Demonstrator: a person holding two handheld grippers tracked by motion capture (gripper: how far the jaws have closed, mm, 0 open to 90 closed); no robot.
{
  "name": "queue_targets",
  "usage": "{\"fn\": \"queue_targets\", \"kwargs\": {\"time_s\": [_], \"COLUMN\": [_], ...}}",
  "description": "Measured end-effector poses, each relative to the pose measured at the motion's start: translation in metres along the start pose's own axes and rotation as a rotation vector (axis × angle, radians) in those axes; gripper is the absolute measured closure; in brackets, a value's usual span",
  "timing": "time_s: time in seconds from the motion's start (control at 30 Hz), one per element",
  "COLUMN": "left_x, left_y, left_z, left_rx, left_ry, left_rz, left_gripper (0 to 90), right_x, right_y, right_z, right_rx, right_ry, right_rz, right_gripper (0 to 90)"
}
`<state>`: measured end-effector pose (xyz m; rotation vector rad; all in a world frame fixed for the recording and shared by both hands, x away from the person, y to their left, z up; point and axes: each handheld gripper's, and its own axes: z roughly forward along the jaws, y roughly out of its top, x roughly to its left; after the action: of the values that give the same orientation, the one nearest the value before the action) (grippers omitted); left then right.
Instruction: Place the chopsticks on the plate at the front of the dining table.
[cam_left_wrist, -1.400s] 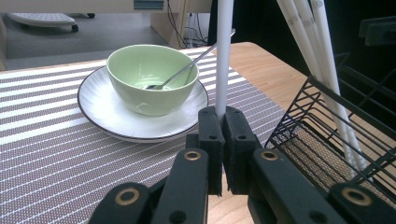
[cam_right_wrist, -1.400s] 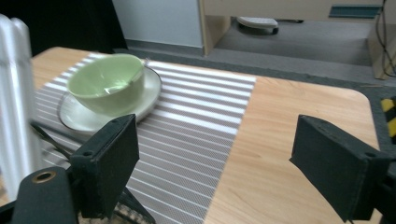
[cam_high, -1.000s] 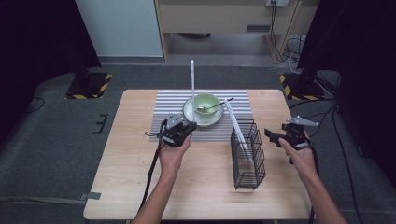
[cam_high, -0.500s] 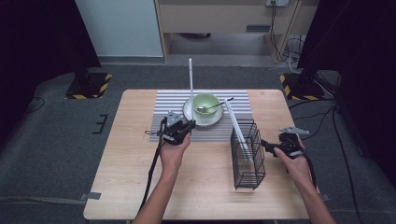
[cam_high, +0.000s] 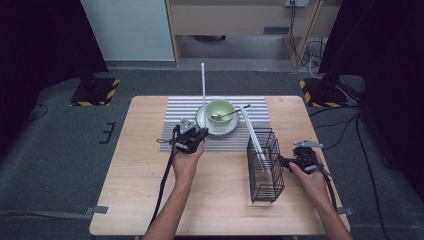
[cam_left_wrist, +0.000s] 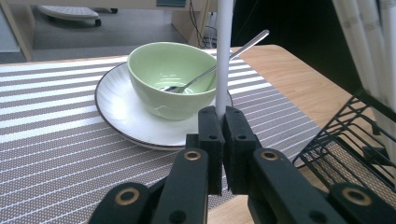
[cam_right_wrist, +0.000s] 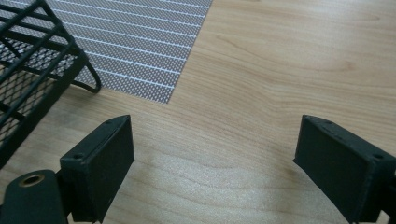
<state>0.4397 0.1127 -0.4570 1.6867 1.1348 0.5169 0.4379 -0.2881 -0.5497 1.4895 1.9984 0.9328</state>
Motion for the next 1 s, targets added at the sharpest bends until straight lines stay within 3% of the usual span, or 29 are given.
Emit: {"fn": "queue_targets", "kwargs": {"time_s": [0.33,0.6,1.0], "left_x": [0.006,0.009,0.004], "left_y": [-0.001,-0.001,0.002], "left_z": [0.004,0.01,0.023], "left_rx": [-0.001,0.011,0.035], "left_ry": [0.025,0.039,0.049], "left_rz": [-0.017,-0.026,-0.02], "left_gripper": [86.8,86.7,86.8], "right_x": [-0.003,-0.006,-0.006], "right_y": [-0.005,-0.005,-0.005], "right_z": [0.004,0.005,0.006], "right_rx": [0.015,0.027,0.039], "right_ry": [-0.04,-0.044,-0.064], "right_rz": [0.01,0.03,0.046], "right_gripper": [11.5,8.2,3.4]}}
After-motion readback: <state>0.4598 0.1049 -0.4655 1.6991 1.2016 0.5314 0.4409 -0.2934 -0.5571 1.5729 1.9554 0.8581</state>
